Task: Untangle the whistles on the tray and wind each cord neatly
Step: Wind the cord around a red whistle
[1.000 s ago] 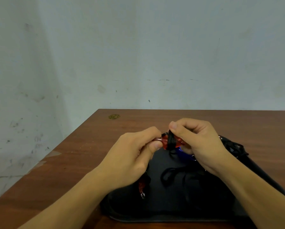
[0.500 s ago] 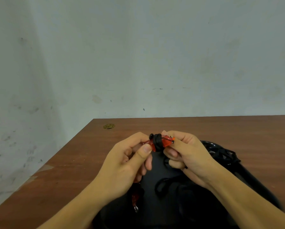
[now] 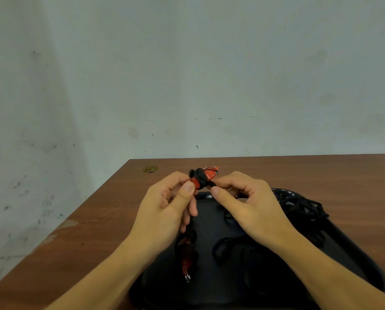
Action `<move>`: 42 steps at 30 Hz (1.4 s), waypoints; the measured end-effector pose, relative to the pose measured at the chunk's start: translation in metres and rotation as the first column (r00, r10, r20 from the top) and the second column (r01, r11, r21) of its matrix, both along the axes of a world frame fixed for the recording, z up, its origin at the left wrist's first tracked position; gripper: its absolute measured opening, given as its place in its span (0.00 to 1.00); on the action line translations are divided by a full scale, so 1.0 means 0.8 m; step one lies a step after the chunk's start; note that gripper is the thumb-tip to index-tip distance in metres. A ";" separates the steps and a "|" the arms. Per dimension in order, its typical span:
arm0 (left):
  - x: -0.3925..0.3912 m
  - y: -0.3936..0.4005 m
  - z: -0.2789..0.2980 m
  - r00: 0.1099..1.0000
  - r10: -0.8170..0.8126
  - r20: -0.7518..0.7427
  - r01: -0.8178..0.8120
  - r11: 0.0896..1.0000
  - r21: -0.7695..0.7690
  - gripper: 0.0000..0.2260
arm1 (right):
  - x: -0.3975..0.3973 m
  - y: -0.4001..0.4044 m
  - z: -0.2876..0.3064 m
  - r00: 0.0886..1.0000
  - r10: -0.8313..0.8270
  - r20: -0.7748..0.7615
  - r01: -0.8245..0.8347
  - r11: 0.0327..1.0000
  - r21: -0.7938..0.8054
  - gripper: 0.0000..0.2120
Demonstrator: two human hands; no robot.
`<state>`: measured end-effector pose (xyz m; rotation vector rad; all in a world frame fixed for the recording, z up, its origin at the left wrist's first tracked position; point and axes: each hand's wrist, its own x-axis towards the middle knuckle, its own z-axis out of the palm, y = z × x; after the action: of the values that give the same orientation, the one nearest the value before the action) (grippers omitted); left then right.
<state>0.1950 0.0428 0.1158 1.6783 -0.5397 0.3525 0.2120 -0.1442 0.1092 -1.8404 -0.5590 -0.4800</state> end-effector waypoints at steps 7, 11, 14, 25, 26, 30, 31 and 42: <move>0.002 0.002 0.002 0.995 0.105 0.001 -0.105 0.994 0.035 0.10 | -0.001 0.002 -0.001 0.998 -0.001 -0.062 -0.002 0.999 -0.052 0.03; 0.003 0.004 0.004 0.990 0.140 0.002 -0.140 0.990 0.033 0.10 | -0.003 0.002 0.000 0.999 -0.014 -0.051 0.009 0.996 -0.086 0.05; 0.006 0.007 0.004 0.985 0.173 -0.011 -0.173 0.985 0.010 0.10 | -0.003 0.002 -0.001 0.999 -0.033 -0.036 0.028 0.991 -0.128 0.05; 0.006 0.013 0.007 0.928 0.343 0.149 -0.365 0.916 0.167 0.10 | -0.012 0.007 0.004 1.000 0.002 0.020 0.000 0.996 -0.088 0.14; 0.006 0.013 0.006 0.918 0.353 0.183 -0.386 0.900 0.200 0.10 | -0.015 0.008 0.006 0.999 0.030 0.029 -0.028 0.998 -0.054 0.15; 0.004 0.012 0.002 0.855 0.358 0.375 -0.496 0.776 0.390 0.11 | -0.026 0.013 0.016 0.990 0.136 0.025 -0.137 0.987 0.083 0.10; 0.004 0.012 0.001 0.838 0.353 0.417 -0.524 0.732 0.435 0.11 | -0.027 0.014 0.017 0.987 0.161 0.018 -0.162 0.977 0.138 0.08; -0.002 0.007 0.007 0.776 0.069 0.627 -0.523 0.625 0.579 0.09 | -0.020 0.017 0.019 0.958 0.268 -0.099 -0.200 0.877 0.436 0.10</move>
<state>0.1938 0.0480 0.1213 2.4966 -0.9016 1.0208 0.1958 -0.1307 0.1242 -1.3582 -0.5159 -0.2619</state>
